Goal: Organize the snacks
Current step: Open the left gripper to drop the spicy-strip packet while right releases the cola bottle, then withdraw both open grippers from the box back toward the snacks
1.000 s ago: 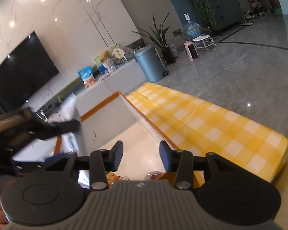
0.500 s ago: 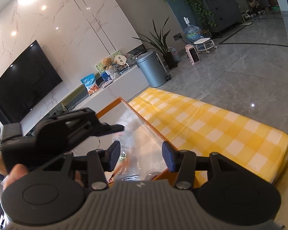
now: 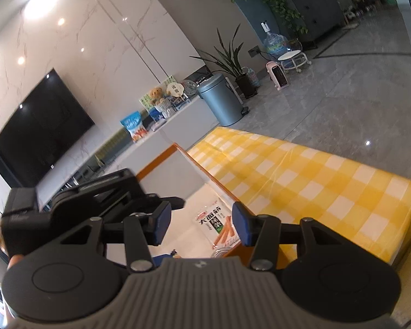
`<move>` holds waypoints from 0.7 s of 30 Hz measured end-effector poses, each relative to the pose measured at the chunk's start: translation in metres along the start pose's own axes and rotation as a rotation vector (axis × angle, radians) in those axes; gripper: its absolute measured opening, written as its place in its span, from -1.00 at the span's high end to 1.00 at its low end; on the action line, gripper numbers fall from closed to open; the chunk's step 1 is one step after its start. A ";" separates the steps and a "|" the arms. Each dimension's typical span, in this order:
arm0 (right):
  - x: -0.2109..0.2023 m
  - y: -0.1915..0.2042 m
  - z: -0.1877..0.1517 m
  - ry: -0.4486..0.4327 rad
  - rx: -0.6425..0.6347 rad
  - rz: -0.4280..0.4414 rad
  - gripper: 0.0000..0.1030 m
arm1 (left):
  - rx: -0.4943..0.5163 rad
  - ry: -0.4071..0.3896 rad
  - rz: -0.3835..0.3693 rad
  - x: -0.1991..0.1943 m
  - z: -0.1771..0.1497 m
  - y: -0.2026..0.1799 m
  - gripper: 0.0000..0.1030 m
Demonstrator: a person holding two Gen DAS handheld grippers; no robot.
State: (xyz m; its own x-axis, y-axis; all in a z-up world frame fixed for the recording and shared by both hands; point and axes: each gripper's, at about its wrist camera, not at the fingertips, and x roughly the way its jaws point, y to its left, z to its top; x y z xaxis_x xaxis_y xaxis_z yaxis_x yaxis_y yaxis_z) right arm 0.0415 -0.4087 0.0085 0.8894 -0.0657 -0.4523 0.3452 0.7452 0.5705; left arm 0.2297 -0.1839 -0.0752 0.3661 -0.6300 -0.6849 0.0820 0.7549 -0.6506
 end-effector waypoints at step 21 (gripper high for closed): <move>-0.054 0.090 -0.012 -0.101 -0.252 0.129 -0.19 | 0.322 -0.216 0.076 -0.143 -0.022 -0.024 -0.87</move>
State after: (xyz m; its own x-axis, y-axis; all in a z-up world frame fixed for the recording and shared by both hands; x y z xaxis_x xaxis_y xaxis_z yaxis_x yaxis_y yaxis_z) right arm 0.0211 -0.3303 0.0754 0.9508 -0.0167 -0.3093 0.1539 0.8921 0.4248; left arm 0.1546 -0.1162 0.0314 0.5663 -0.5434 -0.6197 0.3214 0.8380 -0.4410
